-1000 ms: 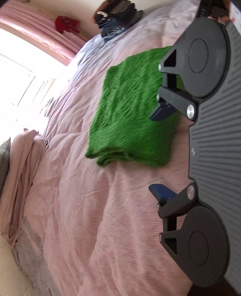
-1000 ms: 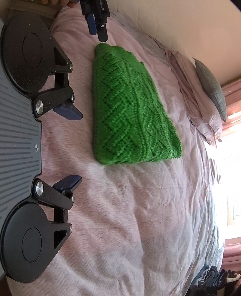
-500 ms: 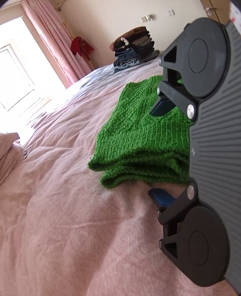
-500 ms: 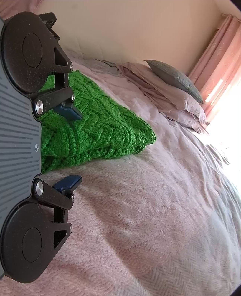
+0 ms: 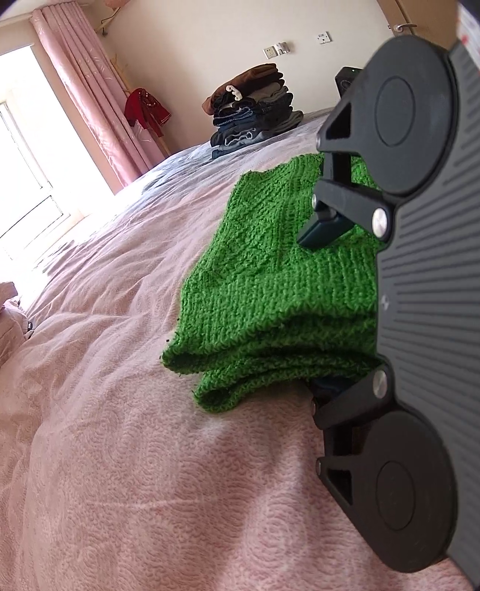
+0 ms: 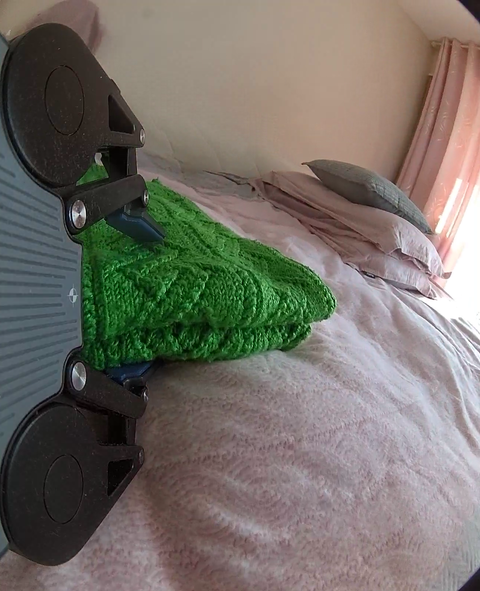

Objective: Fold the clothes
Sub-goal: 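Grasp the folded green vest edge with the left gripper while the right gripper grasps beside it, then lift the vest with both grippers and carry it toward the clothes stack, then lower the vest onto the dark clothes stack with both grippers and release, then pull both grippers back from the clothes stack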

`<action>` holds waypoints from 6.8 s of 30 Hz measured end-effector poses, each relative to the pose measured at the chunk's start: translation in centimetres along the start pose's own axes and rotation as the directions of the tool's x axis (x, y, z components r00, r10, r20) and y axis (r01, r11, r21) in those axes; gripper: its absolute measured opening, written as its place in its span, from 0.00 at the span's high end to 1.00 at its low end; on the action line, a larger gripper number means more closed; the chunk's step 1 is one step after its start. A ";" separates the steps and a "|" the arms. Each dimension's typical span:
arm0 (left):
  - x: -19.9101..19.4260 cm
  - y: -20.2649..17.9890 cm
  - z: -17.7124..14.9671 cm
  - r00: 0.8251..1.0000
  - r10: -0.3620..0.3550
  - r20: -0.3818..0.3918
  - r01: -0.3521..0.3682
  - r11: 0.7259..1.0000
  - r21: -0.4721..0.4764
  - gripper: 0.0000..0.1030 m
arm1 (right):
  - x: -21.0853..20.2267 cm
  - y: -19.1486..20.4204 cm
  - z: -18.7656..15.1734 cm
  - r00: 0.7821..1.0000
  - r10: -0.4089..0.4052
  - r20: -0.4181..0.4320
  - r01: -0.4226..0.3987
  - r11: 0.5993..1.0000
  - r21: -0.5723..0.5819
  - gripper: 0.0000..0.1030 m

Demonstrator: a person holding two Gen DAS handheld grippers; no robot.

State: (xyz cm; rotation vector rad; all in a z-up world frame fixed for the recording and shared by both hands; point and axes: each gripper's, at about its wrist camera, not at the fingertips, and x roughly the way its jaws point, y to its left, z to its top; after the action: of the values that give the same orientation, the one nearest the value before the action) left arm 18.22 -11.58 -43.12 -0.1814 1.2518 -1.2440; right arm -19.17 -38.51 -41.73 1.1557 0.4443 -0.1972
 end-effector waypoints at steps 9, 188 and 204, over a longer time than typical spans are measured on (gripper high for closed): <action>-0.6 -1.3 -1.0 0.998 0.039 0.048 -0.044 0.994 0.098 0.62 | -0.2 0.1 -2.1 0.999 -0.021 0.032 0.021 1.000 0.003 0.70; 28.8 -85.7 -12.6 0.949 0.232 0.214 -0.315 0.721 0.617 0.01 | -66.7 4.9 36.9 0.706 -0.584 0.400 0.677 0.722 -0.141 0.31; 29.0 -84.1 -13.9 0.938 0.303 0.171 -0.344 0.731 0.590 0.01 | -66.1 5.0 34.2 0.690 -0.621 0.372 0.703 0.697 -0.142 0.31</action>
State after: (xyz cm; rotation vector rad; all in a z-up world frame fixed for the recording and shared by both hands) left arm -48.52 -60.49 -7.69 0.4594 0.7207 -1.2571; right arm -68.48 -72.74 2.58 0.6213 0.5938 -0.9215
